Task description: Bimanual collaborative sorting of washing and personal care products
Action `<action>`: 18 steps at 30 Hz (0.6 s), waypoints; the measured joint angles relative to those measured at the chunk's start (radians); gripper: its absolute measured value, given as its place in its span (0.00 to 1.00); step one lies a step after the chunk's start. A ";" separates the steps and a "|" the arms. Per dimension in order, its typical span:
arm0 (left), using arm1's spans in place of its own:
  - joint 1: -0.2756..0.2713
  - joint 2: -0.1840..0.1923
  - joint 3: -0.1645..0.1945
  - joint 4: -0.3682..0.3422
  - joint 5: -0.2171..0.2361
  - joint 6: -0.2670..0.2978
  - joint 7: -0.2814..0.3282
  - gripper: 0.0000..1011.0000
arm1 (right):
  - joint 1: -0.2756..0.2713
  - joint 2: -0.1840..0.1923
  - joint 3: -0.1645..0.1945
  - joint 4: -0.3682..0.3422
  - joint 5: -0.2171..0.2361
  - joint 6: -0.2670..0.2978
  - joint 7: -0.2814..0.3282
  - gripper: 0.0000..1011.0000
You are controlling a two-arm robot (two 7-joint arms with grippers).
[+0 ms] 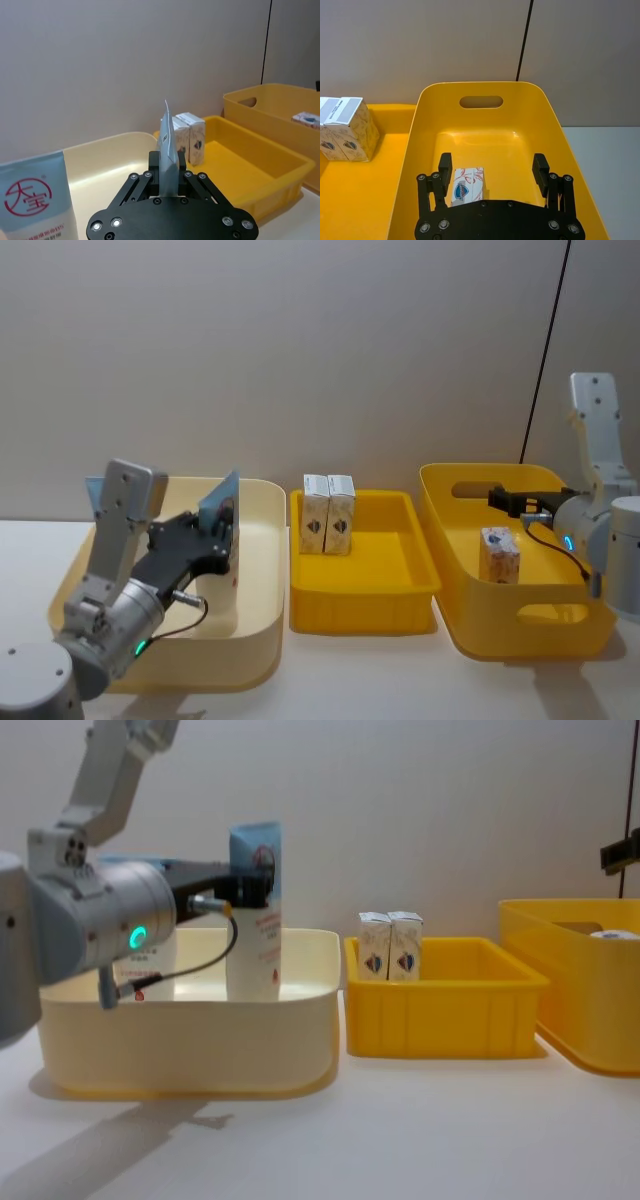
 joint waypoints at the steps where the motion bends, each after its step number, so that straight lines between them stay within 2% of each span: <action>1: -0.001 0.000 -0.001 -0.004 0.000 -0.001 -0.001 0.18 | 0.000 0.000 0.000 0.000 0.000 0.000 0.000 0.99; 18: -0.046 0.000 -0.027 -0.077 -0.009 -0.024 -0.049 0.18 | 0.000 0.001 -0.004 0.003 -0.002 -0.006 0.002 0.99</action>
